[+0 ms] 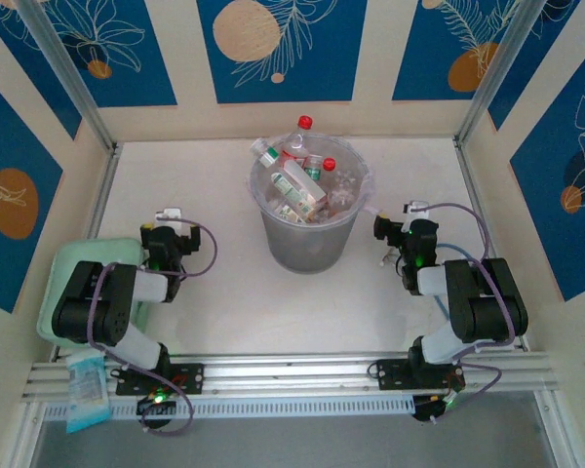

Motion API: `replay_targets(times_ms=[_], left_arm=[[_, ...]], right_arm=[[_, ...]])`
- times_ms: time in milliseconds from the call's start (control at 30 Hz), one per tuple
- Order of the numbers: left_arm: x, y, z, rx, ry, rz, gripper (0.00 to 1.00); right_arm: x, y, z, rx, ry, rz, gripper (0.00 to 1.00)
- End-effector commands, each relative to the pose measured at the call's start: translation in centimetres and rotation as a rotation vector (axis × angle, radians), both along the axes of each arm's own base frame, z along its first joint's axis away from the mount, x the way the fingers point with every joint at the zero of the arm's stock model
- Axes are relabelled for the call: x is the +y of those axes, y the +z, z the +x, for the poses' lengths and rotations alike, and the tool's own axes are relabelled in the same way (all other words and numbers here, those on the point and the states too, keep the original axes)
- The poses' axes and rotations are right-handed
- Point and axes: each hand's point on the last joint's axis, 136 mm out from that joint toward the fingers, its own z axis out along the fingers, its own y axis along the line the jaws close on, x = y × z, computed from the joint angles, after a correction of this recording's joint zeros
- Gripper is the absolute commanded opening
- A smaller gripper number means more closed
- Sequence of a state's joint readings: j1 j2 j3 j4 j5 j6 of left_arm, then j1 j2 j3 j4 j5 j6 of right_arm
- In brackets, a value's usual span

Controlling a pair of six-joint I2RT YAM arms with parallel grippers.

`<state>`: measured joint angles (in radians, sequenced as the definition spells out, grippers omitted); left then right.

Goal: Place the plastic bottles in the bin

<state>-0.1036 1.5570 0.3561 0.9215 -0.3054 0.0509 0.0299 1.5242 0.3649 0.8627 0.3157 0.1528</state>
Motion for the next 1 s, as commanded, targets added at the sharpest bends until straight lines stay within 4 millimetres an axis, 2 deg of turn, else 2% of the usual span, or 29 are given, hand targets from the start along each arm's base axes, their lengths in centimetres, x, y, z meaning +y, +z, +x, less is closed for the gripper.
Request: replay_targets(times_ms=[0, 967], left_arm=[[-0.98, 0.8, 0.58, -0.046, -0.046, -0.061, 0.99], [-0.94, 0.9, 0.61, -0.053, -0.045, -0.056, 0.99]], right_arm=[[0.1, 0.9, 0.64, -0.022, 0.002, 0.004, 0.99], [0.37, 0.93, 0.7, -0.022, 0.004, -0.013, 0.99]])
